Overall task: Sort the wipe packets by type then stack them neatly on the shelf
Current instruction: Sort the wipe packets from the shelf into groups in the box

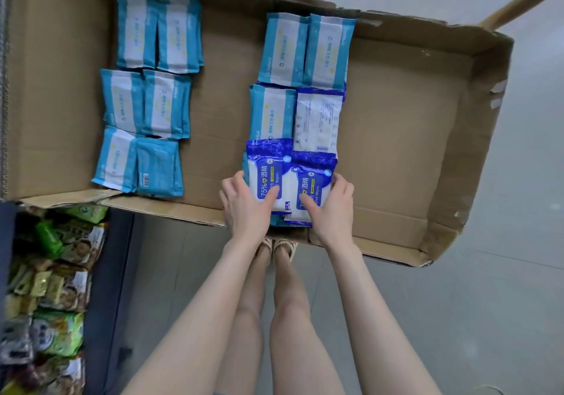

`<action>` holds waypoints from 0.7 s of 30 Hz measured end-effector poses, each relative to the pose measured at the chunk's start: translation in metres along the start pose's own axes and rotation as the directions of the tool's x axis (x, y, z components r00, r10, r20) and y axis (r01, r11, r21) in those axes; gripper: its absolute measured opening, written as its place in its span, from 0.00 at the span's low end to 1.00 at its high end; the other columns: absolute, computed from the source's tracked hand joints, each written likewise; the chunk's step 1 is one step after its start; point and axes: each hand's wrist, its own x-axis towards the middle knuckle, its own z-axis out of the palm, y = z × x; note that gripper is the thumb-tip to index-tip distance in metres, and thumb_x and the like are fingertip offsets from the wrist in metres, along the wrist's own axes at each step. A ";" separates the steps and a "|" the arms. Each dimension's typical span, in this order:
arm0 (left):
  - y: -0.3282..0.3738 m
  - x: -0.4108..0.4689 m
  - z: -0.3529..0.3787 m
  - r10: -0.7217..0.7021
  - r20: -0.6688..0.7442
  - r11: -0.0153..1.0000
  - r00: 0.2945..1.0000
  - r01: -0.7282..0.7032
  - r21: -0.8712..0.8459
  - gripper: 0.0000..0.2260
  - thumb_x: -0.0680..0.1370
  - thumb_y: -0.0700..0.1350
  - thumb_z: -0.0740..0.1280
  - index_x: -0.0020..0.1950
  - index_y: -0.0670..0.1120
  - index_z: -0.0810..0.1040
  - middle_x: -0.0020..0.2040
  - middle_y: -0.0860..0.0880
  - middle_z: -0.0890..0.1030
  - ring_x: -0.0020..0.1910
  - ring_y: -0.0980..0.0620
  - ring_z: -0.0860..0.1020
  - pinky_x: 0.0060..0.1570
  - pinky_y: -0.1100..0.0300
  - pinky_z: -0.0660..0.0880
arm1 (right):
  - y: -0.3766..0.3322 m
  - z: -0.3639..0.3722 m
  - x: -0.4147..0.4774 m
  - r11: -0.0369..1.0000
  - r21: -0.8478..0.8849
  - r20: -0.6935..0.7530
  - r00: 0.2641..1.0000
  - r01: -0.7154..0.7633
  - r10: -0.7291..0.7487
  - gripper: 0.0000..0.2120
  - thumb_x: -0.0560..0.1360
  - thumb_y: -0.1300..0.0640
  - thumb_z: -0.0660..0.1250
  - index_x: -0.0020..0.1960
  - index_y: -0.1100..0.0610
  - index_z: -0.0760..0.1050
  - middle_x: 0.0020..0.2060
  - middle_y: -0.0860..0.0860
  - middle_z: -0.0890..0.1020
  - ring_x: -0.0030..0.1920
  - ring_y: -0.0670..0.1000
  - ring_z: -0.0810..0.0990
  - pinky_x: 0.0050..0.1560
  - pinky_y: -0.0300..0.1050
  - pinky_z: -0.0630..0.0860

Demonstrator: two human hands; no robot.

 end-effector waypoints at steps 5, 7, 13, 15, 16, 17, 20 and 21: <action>0.000 0.018 0.000 -0.016 0.073 0.987 0.997 0.028 -0.156 0.22 0.69 0.48 0.76 0.54 0.48 0.67 0.54 0.49 0.77 0.52 0.49 0.77 0.53 0.51 0.74 | 0.003 0.008 0.013 0.986 0.111 -0.033 0.991 -0.125 0.130 0.30 0.67 0.53 0.76 0.63 0.59 0.67 0.59 0.53 0.72 0.59 0.52 0.72 0.60 0.49 0.70; -0.004 0.023 -0.006 -0.016 0.133 0.980 0.991 0.041 -0.194 0.18 0.69 0.45 0.76 0.51 0.49 0.70 0.50 0.50 0.79 0.50 0.50 0.79 0.51 0.52 0.76 | 0.004 0.007 0.011 0.972 0.179 -0.034 0.986 -0.153 0.162 0.27 0.67 0.54 0.76 0.60 0.58 0.68 0.56 0.51 0.73 0.55 0.49 0.74 0.57 0.47 0.72; -0.022 0.022 -0.015 0.002 0.197 0.971 0.980 0.045 -0.234 0.08 0.75 0.45 0.70 0.52 0.48 0.74 0.53 0.47 0.73 0.56 0.48 0.74 0.58 0.53 0.71 | 0.007 0.005 0.007 0.883 0.420 -0.010 0.972 -0.208 0.234 0.17 0.67 0.56 0.75 0.48 0.47 0.68 0.53 0.54 0.79 0.53 0.53 0.79 0.57 0.57 0.75; -0.026 0.019 -0.013 0.026 0.172 0.985 0.985 0.003 -0.172 0.12 0.76 0.46 0.69 0.56 0.44 0.73 0.55 0.48 0.68 0.59 0.50 0.69 0.57 0.62 0.65 | 0.007 0.004 0.005 0.844 0.497 0.020 0.975 -0.203 0.223 0.17 0.68 0.56 0.74 0.50 0.47 0.70 0.52 0.52 0.80 0.52 0.52 0.81 0.55 0.57 0.77; -0.026 0.018 -0.012 0.043 0.158 0.989 0.987 -0.019 -0.147 0.13 0.76 0.46 0.69 0.57 0.42 0.73 0.55 0.49 0.67 0.60 0.52 0.66 0.55 0.66 0.62 | 0.006 0.003 0.004 0.825 0.531 0.030 0.978 -0.192 0.208 0.16 0.69 0.58 0.73 0.51 0.48 0.70 0.51 0.51 0.81 0.51 0.51 0.81 0.55 0.56 0.78; -0.025 0.016 -0.012 0.058 0.150 0.990 0.987 -0.038 -0.134 0.14 0.76 0.47 0.69 0.57 0.41 0.73 0.55 0.50 0.65 0.59 0.53 0.65 0.54 0.68 0.60 | 0.007 0.002 0.003 0.811 0.556 0.037 0.980 -0.184 0.197 0.16 0.70 0.61 0.73 0.53 0.50 0.70 0.51 0.50 0.82 0.50 0.50 0.82 0.54 0.54 0.79; -0.023 0.016 -0.009 0.080 0.172 0.987 0.982 -0.054 -0.152 0.15 0.76 0.45 0.69 0.58 0.41 0.73 0.55 0.50 0.65 0.58 0.54 0.67 0.54 0.68 0.62 | 0.007 -0.001 0.002 0.788 0.583 0.061 0.978 -0.197 0.199 0.15 0.71 0.64 0.72 0.55 0.55 0.71 0.50 0.50 0.83 0.49 0.50 0.83 0.52 0.51 0.80; -0.021 0.016 -0.010 0.087 0.182 0.982 0.979 -0.054 -0.179 0.14 0.76 0.45 0.69 0.59 0.42 0.73 0.55 0.50 0.67 0.57 0.54 0.69 0.53 0.67 0.64 | 0.007 -0.001 0.001 0.774 0.596 0.076 0.975 -0.213 0.210 0.14 0.71 0.65 0.72 0.54 0.57 0.72 0.50 0.52 0.83 0.49 0.51 0.83 0.51 0.51 0.80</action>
